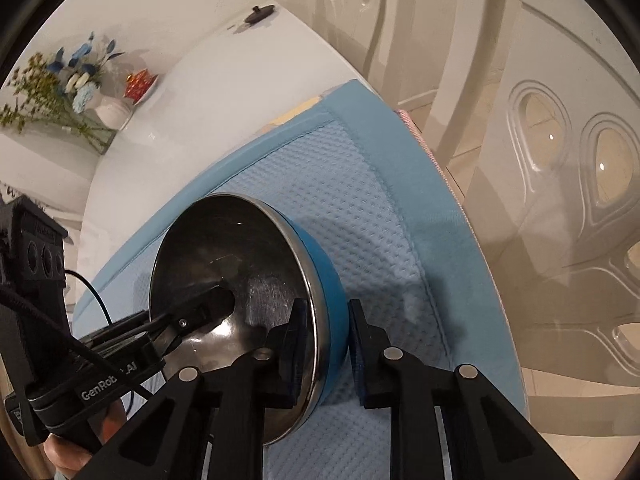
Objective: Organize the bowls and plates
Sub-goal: 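Lift the blue-sided bowl and carry it over the nested bowls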
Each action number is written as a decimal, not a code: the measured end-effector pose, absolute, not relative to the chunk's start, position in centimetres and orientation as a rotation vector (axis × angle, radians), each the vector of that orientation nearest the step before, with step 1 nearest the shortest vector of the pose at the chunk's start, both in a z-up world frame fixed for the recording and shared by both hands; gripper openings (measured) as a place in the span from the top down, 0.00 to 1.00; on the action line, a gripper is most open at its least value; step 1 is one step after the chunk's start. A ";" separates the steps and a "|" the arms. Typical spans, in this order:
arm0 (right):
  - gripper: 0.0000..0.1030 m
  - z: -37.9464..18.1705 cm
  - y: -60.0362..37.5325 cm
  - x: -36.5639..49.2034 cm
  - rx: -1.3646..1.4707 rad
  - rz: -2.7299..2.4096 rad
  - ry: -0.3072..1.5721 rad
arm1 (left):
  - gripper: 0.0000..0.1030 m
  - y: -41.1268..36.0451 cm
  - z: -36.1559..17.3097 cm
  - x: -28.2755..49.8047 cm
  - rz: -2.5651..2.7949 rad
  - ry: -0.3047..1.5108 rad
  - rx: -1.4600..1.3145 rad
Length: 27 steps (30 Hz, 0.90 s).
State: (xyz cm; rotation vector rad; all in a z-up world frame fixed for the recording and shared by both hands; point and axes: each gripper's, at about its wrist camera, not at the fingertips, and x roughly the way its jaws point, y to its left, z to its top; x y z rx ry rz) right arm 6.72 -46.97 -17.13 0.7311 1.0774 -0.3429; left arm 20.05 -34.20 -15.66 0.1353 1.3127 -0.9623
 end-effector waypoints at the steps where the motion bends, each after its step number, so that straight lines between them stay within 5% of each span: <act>1: 0.82 -17.0 -46.8 6.8 0.724 -0.342 1.078 | 0.89 -33.9 -15.3 20.0 -0.960 1.308 0.134; 27: 0.82 -7.6 -36.1 -1.2 0.677 -0.150 1.110 | 0.88 -20.8 -4.4 8.9 -0.743 1.238 0.002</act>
